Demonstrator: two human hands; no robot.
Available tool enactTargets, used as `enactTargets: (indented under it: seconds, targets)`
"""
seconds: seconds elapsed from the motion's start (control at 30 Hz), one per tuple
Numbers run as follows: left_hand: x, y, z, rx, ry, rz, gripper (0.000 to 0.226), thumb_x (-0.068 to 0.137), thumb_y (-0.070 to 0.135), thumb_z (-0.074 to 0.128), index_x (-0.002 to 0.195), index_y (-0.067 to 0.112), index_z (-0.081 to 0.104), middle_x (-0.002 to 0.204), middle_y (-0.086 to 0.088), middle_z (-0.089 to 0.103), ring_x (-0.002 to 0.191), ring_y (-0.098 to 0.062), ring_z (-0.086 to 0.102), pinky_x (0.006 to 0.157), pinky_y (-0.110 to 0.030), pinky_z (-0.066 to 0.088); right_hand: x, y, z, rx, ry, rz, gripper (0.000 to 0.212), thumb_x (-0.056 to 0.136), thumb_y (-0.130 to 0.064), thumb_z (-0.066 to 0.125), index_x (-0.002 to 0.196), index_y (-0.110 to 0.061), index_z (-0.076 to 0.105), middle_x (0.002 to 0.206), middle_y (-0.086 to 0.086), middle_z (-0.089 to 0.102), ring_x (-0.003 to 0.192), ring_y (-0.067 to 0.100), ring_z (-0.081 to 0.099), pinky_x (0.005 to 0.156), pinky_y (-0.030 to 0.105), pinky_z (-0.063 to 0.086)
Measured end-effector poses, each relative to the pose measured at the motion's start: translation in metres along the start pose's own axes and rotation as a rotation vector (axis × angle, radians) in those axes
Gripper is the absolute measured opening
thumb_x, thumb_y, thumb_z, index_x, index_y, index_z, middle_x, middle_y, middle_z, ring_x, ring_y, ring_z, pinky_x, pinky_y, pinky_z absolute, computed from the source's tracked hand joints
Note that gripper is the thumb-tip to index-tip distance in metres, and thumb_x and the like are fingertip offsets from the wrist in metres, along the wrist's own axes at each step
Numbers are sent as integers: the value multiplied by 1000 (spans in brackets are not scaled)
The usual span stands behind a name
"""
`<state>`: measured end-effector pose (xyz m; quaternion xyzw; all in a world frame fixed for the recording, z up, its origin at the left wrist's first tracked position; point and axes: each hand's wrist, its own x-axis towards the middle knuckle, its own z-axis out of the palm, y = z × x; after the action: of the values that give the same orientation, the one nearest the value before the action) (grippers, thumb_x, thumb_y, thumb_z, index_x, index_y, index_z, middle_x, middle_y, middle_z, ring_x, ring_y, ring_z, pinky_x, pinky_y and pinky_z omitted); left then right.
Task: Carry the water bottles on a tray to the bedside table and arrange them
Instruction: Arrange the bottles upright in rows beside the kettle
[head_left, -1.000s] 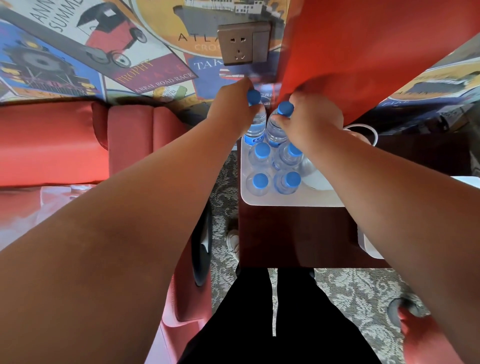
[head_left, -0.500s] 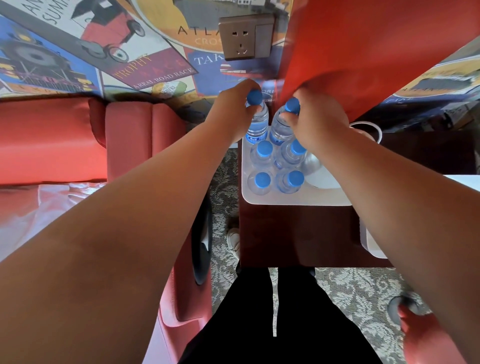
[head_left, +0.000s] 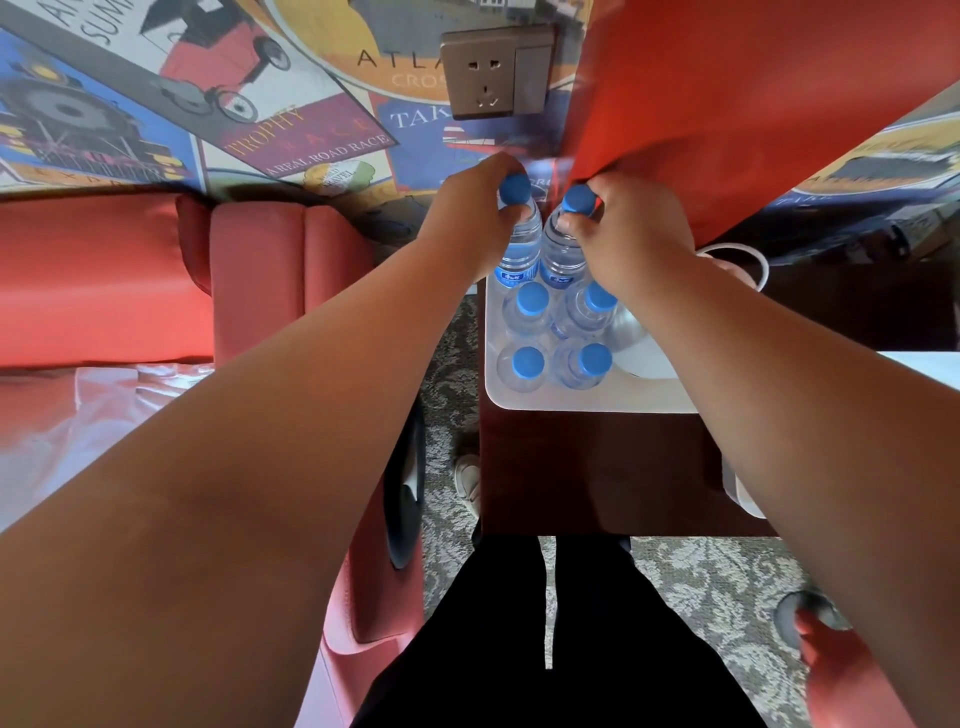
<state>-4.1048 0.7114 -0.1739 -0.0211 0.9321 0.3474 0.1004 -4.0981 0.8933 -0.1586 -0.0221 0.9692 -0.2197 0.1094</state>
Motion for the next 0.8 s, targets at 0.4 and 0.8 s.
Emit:
enactTargets:
  seconds: [0.4, 0.8]
  targets:
    - [-39, 0, 13, 44, 38, 79, 37, 88, 23, 67, 124, 24, 61, 109, -3, 70, 96, -26, 62, 73, -27, 40, -28, 13, 4, 42, 54, -52, 26, 91, -40, 61, 109, -21, 62, 89, 6, 72, 88, 37, 64, 70, 39, 50]
    - [-71, 16, -1, 47, 167, 104, 35, 83, 30, 70, 117, 27, 61, 114, 0, 57, 97, -23, 59, 82, -38, 50, -58, 17, -17, -9, 43, -101, 41, 89, -47, 61, 120, -20, 52, 90, 8, 68, 86, 35, 64, 67, 37, 48]
